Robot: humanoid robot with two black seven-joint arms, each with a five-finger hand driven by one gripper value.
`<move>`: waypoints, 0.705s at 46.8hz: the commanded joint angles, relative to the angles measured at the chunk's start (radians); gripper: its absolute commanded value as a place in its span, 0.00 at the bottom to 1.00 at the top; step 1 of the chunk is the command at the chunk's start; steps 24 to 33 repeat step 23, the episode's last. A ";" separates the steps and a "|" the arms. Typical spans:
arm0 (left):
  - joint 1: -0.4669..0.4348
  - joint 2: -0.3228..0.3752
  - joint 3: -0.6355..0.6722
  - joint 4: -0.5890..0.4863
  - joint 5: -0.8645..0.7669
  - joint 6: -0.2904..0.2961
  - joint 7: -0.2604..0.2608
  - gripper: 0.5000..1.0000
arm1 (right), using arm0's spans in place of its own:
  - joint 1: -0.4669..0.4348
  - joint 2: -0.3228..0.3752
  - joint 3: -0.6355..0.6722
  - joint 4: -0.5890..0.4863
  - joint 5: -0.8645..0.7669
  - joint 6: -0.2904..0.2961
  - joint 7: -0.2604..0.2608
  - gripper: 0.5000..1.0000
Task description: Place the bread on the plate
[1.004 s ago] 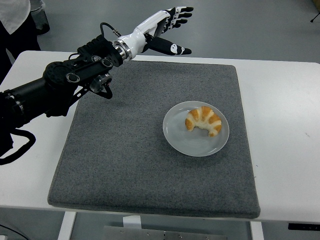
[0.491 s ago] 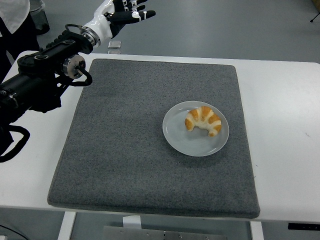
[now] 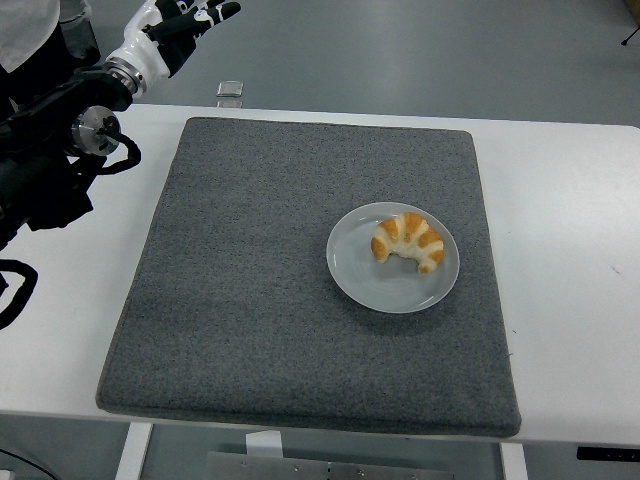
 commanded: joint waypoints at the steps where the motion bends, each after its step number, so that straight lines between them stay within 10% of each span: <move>1: 0.009 0.009 -0.022 -0.001 -0.002 -0.004 0.006 0.98 | 0.000 0.000 0.000 0.001 -0.001 0.000 -0.001 0.86; 33: 0.060 0.018 -0.075 0.002 -0.002 -0.025 0.005 0.97 | 0.000 0.000 0.000 0.001 -0.001 0.002 0.000 0.86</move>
